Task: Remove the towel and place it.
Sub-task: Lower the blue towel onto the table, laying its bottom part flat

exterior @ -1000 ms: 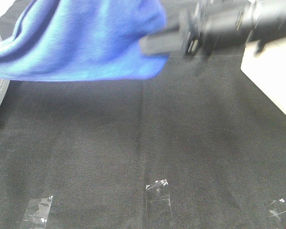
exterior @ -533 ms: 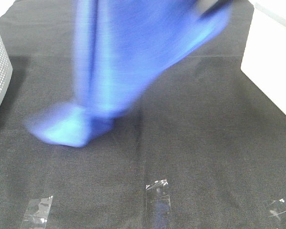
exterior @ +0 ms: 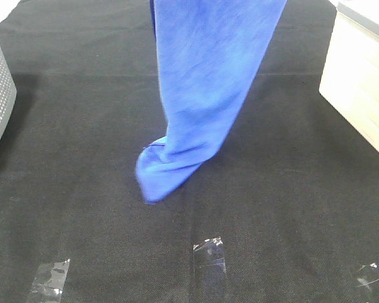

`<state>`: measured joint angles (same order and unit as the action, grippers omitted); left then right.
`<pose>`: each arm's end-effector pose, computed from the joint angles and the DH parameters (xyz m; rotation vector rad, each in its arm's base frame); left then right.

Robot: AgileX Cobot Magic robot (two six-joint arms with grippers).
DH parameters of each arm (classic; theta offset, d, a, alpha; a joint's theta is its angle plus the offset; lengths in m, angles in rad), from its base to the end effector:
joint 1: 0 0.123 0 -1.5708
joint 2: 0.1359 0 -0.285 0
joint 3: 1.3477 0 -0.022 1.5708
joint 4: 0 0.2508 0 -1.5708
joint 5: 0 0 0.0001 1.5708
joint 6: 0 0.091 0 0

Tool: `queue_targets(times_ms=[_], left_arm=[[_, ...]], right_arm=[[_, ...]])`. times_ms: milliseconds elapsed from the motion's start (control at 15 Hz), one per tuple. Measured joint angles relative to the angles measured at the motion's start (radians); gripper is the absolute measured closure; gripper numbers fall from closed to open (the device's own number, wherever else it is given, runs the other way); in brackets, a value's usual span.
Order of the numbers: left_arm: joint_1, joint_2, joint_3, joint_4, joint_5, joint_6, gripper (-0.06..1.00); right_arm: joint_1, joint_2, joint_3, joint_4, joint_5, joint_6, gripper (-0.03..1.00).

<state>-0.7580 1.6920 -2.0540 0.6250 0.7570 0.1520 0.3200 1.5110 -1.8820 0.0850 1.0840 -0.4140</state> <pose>0.2942 -0.2280 0.5103 0.8889 1.5261 0.2774 0.2925 0.1041 0.4847 -0.7857 2.0480 0.0520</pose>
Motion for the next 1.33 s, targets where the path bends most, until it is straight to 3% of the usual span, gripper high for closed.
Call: queue_targets(times_ms=[200, 267, 600, 867, 1133, 1333], left_arm=[[0.075, 0.003, 0.0, 0.001, -0.166, -0.067, 0.94], [0.112, 0.009, 0.0, 0.002, -0.277, -0.094, 0.94], [0.248, 0.096, 0.0, 0.006, -0.626, -0.104, 0.94], [0.348, 0.138, 0.0, 0.007, -0.771, -0.104, 0.94], [0.393, 0.223, 0.0, 0.003, -0.903, -0.096, 0.94], [0.431, 0.334, -0.053, 0.003, -1.051, -0.045, 0.94]], right_arm=[[0.0, 0.003, -0.003, -0.02, -0.186, -0.04, 0.97], [0.0, 0.02, -0.003, -0.02, -0.325, -0.046, 0.97], [0.0, 0.129, -0.003, -0.017, -0.666, -0.05, 0.97], [0.0, 0.177, -0.003, -0.046, -0.942, -0.099, 0.97], [0.0, 0.272, -0.003, -0.044, -1.025, -0.099, 0.97], [0.0, 0.349, -0.003, -0.044, -1.15, -0.099, 0.97]])
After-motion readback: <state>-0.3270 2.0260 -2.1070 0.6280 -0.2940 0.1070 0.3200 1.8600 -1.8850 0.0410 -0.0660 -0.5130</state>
